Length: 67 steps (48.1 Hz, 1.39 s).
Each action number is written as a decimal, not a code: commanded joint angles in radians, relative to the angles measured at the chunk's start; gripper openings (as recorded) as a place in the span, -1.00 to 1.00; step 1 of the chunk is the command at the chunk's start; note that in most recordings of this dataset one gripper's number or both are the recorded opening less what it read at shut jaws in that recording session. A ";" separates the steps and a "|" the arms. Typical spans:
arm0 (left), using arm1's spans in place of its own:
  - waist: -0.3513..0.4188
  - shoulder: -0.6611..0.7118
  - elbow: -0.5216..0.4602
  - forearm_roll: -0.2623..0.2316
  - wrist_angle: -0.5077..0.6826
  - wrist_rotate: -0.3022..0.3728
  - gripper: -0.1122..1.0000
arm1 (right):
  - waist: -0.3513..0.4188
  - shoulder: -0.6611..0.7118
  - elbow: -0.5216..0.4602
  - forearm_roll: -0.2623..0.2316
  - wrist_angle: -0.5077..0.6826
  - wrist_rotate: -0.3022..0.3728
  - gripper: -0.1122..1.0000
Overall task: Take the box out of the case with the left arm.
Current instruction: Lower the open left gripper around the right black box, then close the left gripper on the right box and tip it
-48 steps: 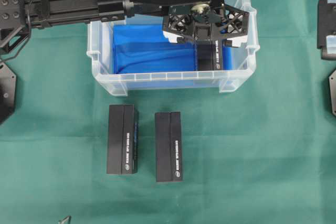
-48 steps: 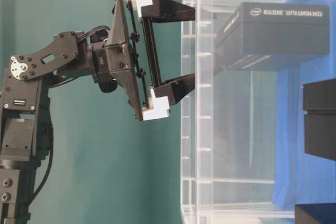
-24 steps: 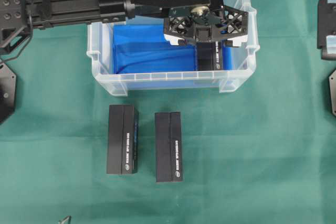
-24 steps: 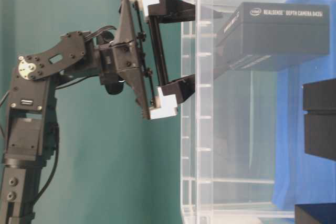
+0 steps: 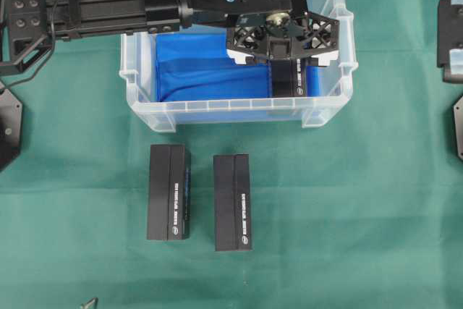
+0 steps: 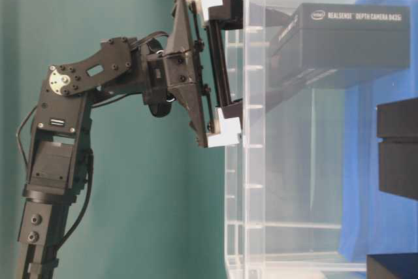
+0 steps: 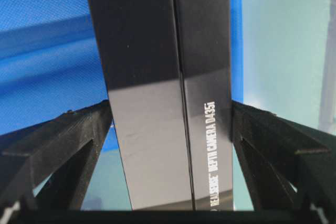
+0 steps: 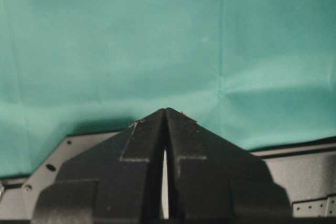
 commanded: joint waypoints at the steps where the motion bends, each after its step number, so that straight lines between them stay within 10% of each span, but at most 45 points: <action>1: 0.008 -0.025 -0.003 0.003 -0.009 0.002 0.81 | 0.000 -0.003 -0.009 0.000 -0.002 -0.002 -0.80; 29: 0.012 -0.023 0.015 -0.002 -0.026 0.002 0.78 | 0.002 -0.003 -0.008 -0.002 -0.003 -0.002 -0.80; 37: 0.003 -0.023 0.014 -0.003 -0.029 0.006 0.33 | 0.002 -0.003 -0.009 0.000 -0.002 -0.002 -0.80; 67: -0.009 -0.057 -0.008 -0.005 -0.012 -0.008 0.33 | 0.000 -0.003 -0.009 0.005 -0.002 -0.002 -0.80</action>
